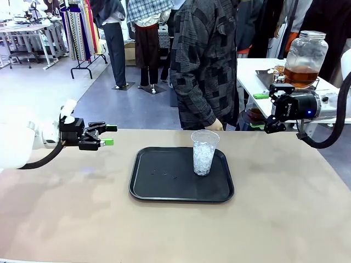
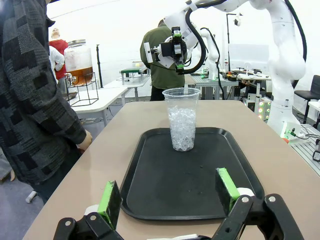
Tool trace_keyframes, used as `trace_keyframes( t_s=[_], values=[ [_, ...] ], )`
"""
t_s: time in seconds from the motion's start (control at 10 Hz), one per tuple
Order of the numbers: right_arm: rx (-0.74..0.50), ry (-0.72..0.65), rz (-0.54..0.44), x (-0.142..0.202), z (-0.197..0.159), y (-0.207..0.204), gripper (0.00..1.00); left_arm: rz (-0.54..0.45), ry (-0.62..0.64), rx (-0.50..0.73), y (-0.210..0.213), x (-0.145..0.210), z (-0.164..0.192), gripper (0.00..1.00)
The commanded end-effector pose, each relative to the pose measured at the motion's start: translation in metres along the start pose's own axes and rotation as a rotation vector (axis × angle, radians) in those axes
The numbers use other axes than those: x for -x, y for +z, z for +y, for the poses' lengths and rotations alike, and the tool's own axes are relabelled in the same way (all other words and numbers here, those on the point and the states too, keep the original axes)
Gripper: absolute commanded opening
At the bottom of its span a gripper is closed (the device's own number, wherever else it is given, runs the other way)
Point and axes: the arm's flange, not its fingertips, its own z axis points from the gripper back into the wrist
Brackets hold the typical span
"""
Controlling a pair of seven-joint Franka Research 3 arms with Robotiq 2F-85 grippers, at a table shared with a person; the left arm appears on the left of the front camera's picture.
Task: Pour the drink into the iced cup.
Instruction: Pick up the iced cup indicated by the human and present it to them.
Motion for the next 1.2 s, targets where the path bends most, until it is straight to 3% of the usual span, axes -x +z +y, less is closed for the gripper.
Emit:
trace_keyframes(
  t_s=[0.0,1.1],
  values=[
    [-0.002,0.008,-0.001,-0.0005,0.0016,0.0001,1.0,-0.004,-0.002,-0.003,-0.0004,-0.002,0.0002,1.0],
    [-0.002,0.008,-0.001,-0.0005,0.0016,0.0001,1.0,-0.004,-0.002,-0.003,-0.0004,-0.002,0.0002,1.0]
  ],
)
